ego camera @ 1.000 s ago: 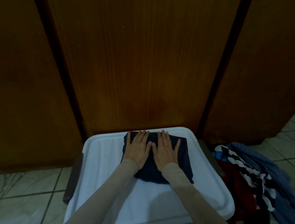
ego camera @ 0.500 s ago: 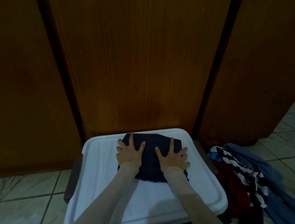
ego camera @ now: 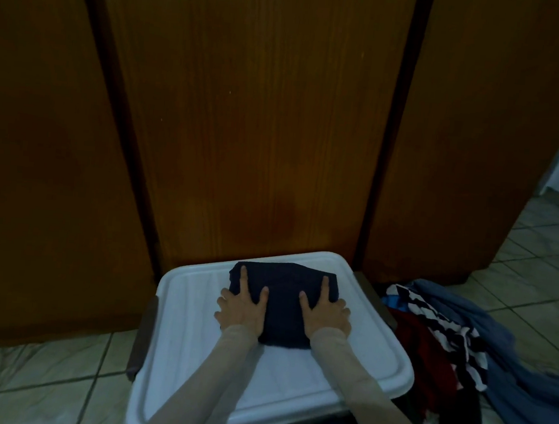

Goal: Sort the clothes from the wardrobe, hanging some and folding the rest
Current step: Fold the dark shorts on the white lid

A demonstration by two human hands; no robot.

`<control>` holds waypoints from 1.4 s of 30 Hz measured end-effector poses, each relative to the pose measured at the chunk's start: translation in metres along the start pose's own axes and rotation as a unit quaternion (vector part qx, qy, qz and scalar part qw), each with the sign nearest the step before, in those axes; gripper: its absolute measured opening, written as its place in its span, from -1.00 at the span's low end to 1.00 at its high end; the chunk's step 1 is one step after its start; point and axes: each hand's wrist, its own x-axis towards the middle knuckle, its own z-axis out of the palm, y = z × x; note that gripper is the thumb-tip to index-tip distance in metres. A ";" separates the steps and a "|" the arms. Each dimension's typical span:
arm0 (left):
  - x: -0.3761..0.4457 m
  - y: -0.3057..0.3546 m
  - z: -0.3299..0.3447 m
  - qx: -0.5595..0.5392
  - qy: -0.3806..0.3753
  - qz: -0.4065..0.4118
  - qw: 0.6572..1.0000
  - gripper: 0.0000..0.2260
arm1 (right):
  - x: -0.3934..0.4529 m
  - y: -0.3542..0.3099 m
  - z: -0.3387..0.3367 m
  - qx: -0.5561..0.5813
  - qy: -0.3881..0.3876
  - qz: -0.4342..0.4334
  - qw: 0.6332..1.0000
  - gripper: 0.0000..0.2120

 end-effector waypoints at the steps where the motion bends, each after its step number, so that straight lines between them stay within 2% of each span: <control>1: -0.002 -0.001 0.000 -0.009 0.004 0.005 1.000 -0.39 | -0.001 0.000 0.000 0.007 0.003 0.001 1.000 -0.33; 12: -0.026 0.014 -0.001 -0.121 0.072 0.068 0.988 -0.43 | -0.016 0.021 -0.023 0.104 0.092 -0.039 0.990 -0.35; 22: -0.062 0.119 -0.002 -0.217 0.059 0.214 0.951 -0.44 | -0.025 0.087 -0.122 0.138 0.253 -0.025 0.957 -0.40; 31: -0.136 0.243 0.009 -0.273 -0.029 0.364 0.890 -0.39 | -0.052 0.190 -0.229 0.174 0.365 0.035 0.914 -0.39; 37: -0.212 0.325 0.016 -0.305 -0.103 0.468 0.823 -0.28 | -0.103 0.268 -0.306 0.176 0.435 0.065 0.881 -0.40; 42: -0.288 0.385 0.027 -0.353 -0.180 0.523 0.754 -0.21 | -0.149 0.343 -0.358 0.147 0.478 0.098 0.860 -0.43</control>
